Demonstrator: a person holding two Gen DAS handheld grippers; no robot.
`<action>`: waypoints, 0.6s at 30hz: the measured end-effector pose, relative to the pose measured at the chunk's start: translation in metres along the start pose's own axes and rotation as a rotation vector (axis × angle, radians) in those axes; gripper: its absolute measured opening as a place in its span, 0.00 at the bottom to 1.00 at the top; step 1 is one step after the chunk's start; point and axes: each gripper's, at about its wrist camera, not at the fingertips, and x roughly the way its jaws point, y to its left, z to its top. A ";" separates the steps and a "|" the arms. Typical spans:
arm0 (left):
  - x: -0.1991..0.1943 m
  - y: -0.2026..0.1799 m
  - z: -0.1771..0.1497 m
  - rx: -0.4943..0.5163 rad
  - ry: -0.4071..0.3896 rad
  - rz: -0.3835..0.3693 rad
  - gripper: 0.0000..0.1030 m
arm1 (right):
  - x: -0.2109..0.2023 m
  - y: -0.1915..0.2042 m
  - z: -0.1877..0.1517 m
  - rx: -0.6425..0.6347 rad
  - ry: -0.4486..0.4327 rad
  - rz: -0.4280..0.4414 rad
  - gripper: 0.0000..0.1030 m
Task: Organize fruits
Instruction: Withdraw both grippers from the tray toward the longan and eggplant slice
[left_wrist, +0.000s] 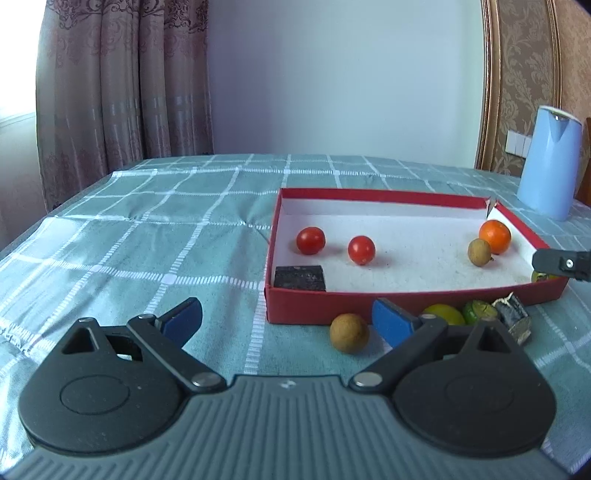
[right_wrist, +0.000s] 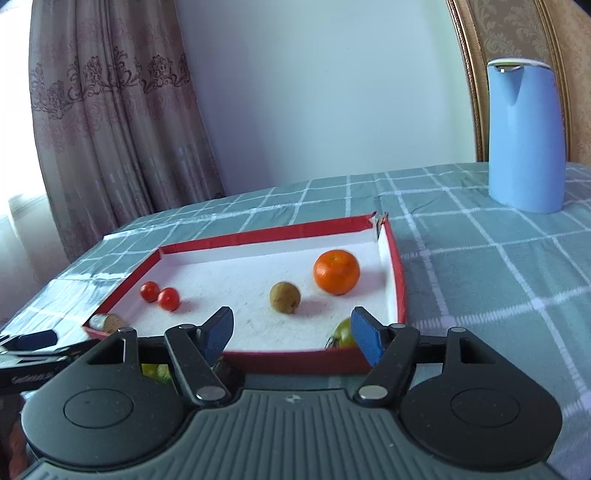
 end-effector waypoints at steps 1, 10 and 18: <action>0.003 -0.001 0.000 0.007 0.017 -0.002 0.94 | -0.001 0.001 -0.002 -0.011 -0.005 -0.004 0.68; 0.023 -0.002 -0.002 0.017 0.131 0.008 0.80 | -0.007 0.013 -0.009 -0.067 -0.008 0.006 0.69; 0.021 0.000 -0.002 0.007 0.121 0.002 0.70 | -0.005 0.031 -0.023 -0.182 0.046 0.007 0.69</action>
